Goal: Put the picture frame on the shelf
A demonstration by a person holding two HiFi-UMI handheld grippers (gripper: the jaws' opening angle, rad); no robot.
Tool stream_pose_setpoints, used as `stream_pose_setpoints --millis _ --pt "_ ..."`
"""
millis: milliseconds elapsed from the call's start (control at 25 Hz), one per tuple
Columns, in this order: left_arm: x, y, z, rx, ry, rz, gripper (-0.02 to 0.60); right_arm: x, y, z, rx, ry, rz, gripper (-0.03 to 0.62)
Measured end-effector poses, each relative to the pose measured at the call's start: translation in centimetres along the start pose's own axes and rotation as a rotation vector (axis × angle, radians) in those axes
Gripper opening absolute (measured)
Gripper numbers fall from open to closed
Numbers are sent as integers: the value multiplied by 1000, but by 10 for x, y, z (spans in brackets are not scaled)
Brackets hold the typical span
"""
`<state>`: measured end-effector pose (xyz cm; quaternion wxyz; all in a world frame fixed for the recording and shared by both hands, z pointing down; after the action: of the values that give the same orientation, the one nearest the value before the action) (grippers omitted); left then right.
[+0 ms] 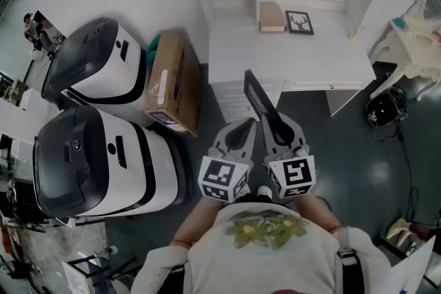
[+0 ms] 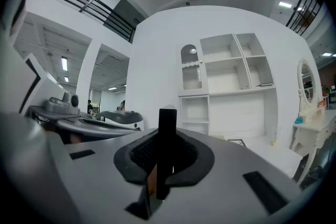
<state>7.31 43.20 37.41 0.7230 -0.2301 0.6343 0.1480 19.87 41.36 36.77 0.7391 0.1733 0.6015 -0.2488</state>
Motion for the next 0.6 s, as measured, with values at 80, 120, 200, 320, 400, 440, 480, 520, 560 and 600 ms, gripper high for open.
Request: stream_pose_setpoints --millis 80,120,200,320,400,440,480,520,560,600 --pt "-1 2 -7 -2 4 5 29 -2 -5 -4 -3 2 -3 48" --pt "-2 3 -10 -2 4 7 29 -3 -8 -6 -5 3 -5 48" --pt "-6 7 -18 5 -6 6 29 -6 -13 -11 -14 3 -8 48" --pt "-14 12 -25 10 -36 0 29 -12 -18 -18 -36 -4 -11 48" --pt "-19 14 -28 -7 -21 4 29 -18 -19 -22 -51 -9 -21 48" --pt "-22 14 -30 -15 -11 6 29 -20 -20 -23 -57 -9 -24 48" --pt "-24 14 -32 -19 -3 6 29 -21 -21 -25 -61 -8 -27 48" --pt "-27 14 -34 -22 5 4 29 -23 -21 -26 -64 -6 -31 48" --pt "-29 14 -35 -24 15 2 29 -25 -22 -27 -65 -3 -36 48" --pt "-32 13 -37 -27 27 1 29 -28 -23 -28 -67 -2 -44 48"
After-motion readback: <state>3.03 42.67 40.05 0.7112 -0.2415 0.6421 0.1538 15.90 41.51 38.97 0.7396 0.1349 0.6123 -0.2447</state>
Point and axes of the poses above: the fingertips, and each gripper's own axes: y backward along the fingers, z to its right, x out of its top, the point moved 9 cm from there along y, backward along the fingers, and after that the axes turned 13 degrees about -y, right-handed, at the moved point
